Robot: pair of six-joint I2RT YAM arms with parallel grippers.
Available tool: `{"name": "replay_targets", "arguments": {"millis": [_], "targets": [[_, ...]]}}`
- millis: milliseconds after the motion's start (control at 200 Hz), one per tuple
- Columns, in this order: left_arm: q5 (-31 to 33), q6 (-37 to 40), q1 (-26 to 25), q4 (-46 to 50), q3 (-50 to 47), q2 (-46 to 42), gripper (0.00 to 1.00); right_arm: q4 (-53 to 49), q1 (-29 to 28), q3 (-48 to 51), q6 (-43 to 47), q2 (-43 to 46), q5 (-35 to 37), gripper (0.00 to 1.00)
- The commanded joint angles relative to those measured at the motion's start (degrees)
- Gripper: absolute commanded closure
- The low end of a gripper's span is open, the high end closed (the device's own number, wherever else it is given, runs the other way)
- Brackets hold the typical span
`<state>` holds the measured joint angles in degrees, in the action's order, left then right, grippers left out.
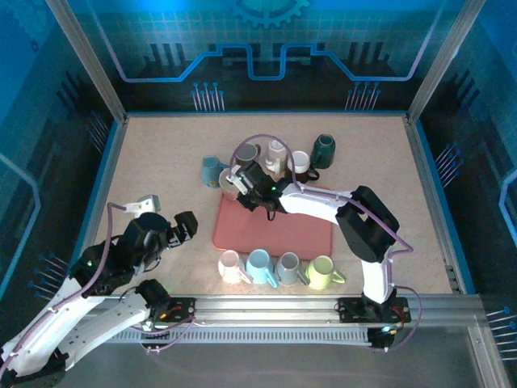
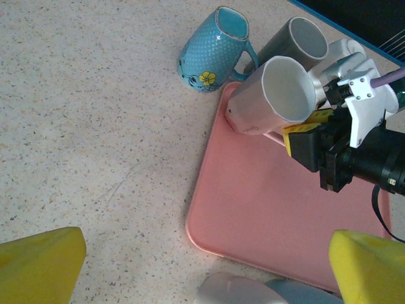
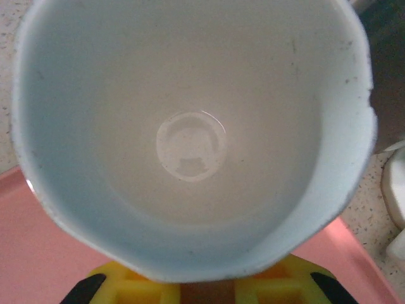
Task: Turn the mug right side up
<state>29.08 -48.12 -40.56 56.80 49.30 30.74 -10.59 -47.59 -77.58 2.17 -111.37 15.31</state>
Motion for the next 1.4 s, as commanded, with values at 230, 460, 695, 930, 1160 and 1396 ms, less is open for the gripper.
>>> {"name": "replay_targets", "arguments": {"millis": [230,460,695,930,1160,1396], "targets": [[-0.85,-2.48,0.12,1.84,-0.87,-0.55,0.01,1.96,1.12,-1.06,1.13,1.98,-1.94,0.57],[-2.32,-0.88,0.12,2.40,0.90,2.29,0.01,0.45,0.90,-0.59,1.22,5.08,-1.23,0.36],[-3.76,-0.61,0.02,2.07,3.08,2.78,0.03,-3.07,-0.48,2.70,-4.21,14.72,1.13,0.30],[-18.43,-0.57,-0.02,7.72,8.06,10.61,0.01,-22.15,-2.66,0.79,-13.05,29.08,4.56,0.33],[-28.46,-15.53,-0.33,15.36,9.40,17.19,0.01,-34.98,-2.86,4.50,-25.18,43.35,5.94,0.37],[-36.41,-20.60,1.11,14.95,8.42,24.58,0.01,-41.59,-2.77,7.36,-30.20,52.21,8.20,0.34]]}}
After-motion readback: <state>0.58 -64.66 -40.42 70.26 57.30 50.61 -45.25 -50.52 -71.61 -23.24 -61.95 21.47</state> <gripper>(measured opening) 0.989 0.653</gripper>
